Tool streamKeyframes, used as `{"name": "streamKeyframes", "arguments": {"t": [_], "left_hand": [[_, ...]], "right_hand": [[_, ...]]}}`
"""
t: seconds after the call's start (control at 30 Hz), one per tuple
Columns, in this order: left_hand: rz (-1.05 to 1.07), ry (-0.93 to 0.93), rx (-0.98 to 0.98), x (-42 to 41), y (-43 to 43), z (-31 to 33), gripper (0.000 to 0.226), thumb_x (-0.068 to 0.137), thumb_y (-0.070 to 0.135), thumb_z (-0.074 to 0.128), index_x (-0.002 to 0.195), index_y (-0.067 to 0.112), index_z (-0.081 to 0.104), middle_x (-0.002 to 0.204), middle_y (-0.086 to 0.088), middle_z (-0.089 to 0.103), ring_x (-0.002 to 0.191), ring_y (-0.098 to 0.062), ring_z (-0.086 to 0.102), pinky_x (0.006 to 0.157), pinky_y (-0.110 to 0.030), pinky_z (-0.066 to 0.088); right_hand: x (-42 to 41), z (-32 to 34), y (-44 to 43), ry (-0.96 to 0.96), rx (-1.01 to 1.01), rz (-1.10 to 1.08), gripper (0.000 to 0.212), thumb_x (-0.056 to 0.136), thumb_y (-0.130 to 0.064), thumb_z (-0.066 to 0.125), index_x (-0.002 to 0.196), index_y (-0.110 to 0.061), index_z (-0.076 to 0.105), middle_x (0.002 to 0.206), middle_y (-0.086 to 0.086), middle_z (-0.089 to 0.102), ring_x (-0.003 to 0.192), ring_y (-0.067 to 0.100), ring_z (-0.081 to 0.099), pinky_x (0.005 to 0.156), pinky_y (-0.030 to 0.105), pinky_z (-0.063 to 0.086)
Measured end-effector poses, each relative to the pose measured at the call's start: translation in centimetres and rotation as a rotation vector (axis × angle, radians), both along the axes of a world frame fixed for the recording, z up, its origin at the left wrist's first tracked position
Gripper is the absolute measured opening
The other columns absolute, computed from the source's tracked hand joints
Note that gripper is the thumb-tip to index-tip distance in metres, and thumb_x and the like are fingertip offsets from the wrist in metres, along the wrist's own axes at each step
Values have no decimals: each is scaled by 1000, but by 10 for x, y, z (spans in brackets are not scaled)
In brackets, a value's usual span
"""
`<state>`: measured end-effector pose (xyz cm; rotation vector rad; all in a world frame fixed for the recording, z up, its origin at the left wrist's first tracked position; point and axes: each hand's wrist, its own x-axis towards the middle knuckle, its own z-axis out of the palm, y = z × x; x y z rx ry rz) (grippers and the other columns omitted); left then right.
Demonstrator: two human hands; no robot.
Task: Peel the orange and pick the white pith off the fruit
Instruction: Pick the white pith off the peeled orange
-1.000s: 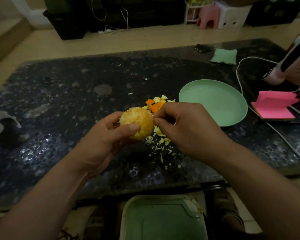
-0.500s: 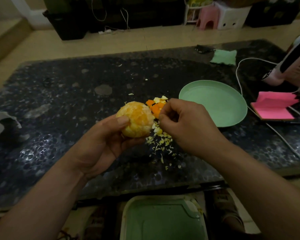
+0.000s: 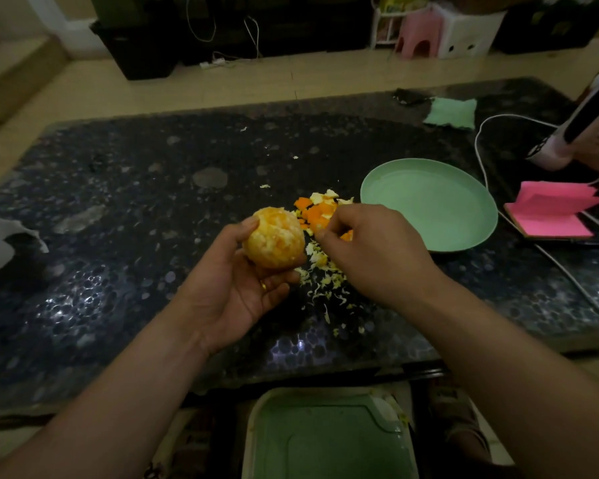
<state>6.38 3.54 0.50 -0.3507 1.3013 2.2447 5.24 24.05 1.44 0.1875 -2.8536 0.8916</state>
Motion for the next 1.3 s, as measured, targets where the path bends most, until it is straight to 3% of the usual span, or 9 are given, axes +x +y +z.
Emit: {"name": "streamKeyframes", "arguments": {"t": [0.1, 0.2, 0.27, 0.37, 0.47, 0.87, 1.0, 1.13, 1.3], "left_hand": [[-1, 5, -1, -1, 2, -4, 67, 90, 48, 67, 142, 7, 62, 122, -23, 72, 85, -24, 72, 66, -27, 61], [14, 13, 16, -2, 4, -4, 64, 89, 41, 69, 142, 8, 61, 120, -22, 72, 90, -26, 71, 71, -28, 61], [28, 12, 24, -2, 5, -3, 59, 90, 38, 67, 141, 8, 62, 121, -22, 72, 92, -27, 71, 72, -28, 62], [47, 18, 28, -2, 5, -1, 53, 91, 35, 66, 138, 11, 65, 131, -23, 70, 98, -29, 71, 76, -30, 63], [64, 39, 44, -3, 2, -1, 50, 93, 33, 67, 139, 12, 66, 135, -20, 70, 102, -28, 72, 80, -31, 64], [61, 106, -23, -1, 5, -2, 57, 81, 32, 78, 132, 9, 70, 134, -17, 71, 112, -25, 73, 100, -40, 60], [45, 101, 1, 1, 6, 1, 55, 80, 34, 77, 129, 10, 73, 132, -15, 73, 108, -23, 74, 97, -38, 62], [39, 98, 54, 2, 5, 4, 56, 85, 35, 73, 135, 9, 69, 132, -16, 72, 107, -23, 75, 93, -35, 63], [62, 99, 78, 1, 1, 8, 47, 84, 33, 71, 126, 12, 75, 129, -15, 74, 103, -24, 76, 89, -34, 64]], "right_hand": [[-1, 0, 0, 8, 11, -8, 4, 95, -33, 67, 95, -30, 68, 98, -14, 64, 100, 16, 59, 84, 39, 47], [-1, -2, 1, 19, 40, -17, 14, 98, -37, 65, 91, -27, 71, 93, -11, 67, 94, 17, 61, 78, 36, 44], [-1, -1, 2, 3, -26, 14, 10, 97, -30, 66, 105, -29, 72, 106, -11, 69, 103, 13, 63, 86, 37, 51], [0, 4, 2, -46, -223, 58, 4, 97, -29, 71, 100, -31, 71, 95, -16, 71, 89, -1, 65, 77, 21, 53], [4, 8, 1, -55, -262, 111, 4, 97, -34, 74, 93, -34, 73, 84, -21, 70, 85, -7, 65, 70, 7, 45], [10, 11, -1, 50, -181, 85, 10, 96, -26, 70, 87, -26, 73, 77, -12, 70, 75, 7, 65, 72, 40, 58], [13, 13, -3, 80, -217, 90, 8, 92, -23, 71, 84, -24, 71, 73, -11, 67, 72, 6, 64, 69, 28, 52], [11, 12, -3, 99, -260, 98, 5, 93, -22, 70, 88, -23, 72, 76, -11, 68, 72, 7, 64, 67, 35, 56], [11, 15, 0, 10, -378, 139, 8, 99, -22, 69, 99, -25, 76, 81, -16, 71, 77, 0, 67, 67, 13, 49]]}}
